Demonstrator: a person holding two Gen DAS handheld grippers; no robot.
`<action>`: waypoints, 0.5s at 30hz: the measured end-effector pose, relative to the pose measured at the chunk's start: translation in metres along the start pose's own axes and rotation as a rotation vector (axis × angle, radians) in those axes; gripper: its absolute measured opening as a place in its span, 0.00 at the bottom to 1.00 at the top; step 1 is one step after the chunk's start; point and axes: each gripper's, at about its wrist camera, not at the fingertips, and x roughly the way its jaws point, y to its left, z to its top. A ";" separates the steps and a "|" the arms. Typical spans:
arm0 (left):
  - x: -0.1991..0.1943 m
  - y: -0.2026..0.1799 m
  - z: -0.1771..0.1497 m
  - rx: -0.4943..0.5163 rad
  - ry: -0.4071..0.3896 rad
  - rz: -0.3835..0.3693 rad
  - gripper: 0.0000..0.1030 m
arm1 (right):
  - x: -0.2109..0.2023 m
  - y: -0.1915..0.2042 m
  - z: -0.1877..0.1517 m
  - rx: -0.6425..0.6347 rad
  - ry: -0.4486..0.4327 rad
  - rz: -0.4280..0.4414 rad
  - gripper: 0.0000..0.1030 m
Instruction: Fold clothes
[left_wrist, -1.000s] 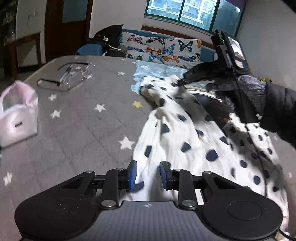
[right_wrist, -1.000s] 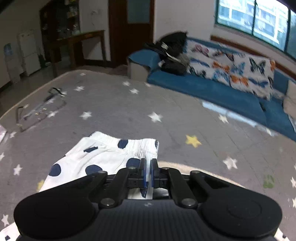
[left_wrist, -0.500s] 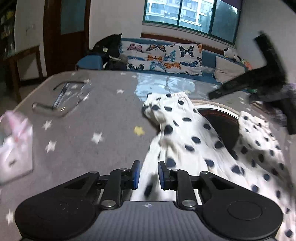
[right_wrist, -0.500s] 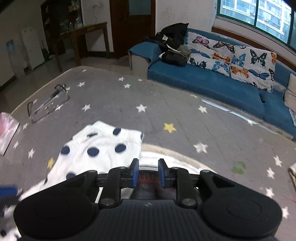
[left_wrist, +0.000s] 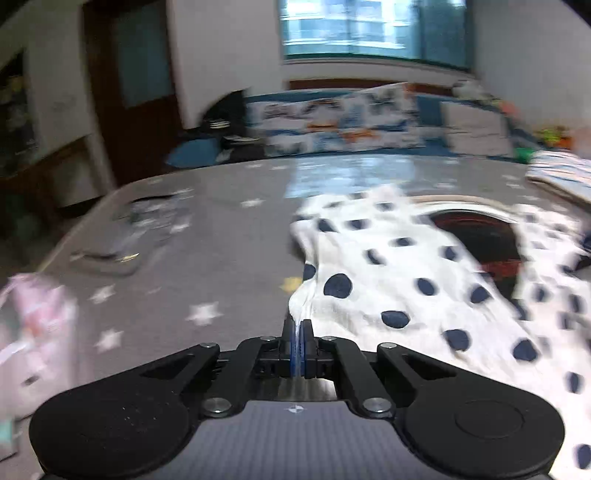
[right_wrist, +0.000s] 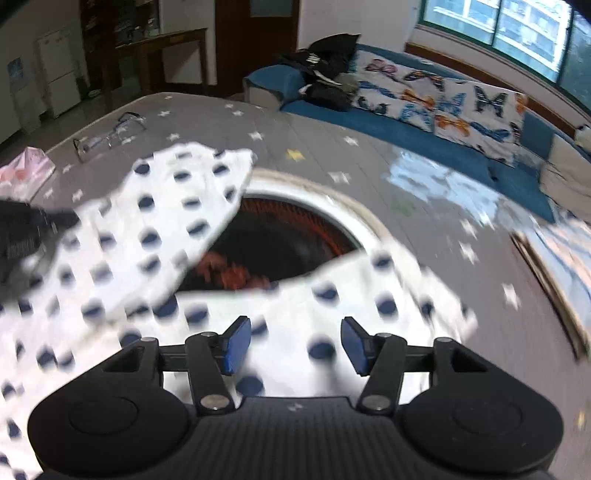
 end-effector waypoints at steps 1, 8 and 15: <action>0.001 0.004 -0.001 -0.019 0.008 0.024 0.02 | -0.001 -0.002 -0.010 0.009 -0.007 -0.014 0.54; 0.000 0.013 0.006 -0.060 0.024 0.015 0.04 | -0.002 -0.024 -0.041 0.115 -0.055 -0.036 0.58; -0.009 -0.007 0.022 -0.030 -0.001 -0.041 0.07 | 0.009 -0.040 -0.035 0.131 -0.070 -0.076 0.63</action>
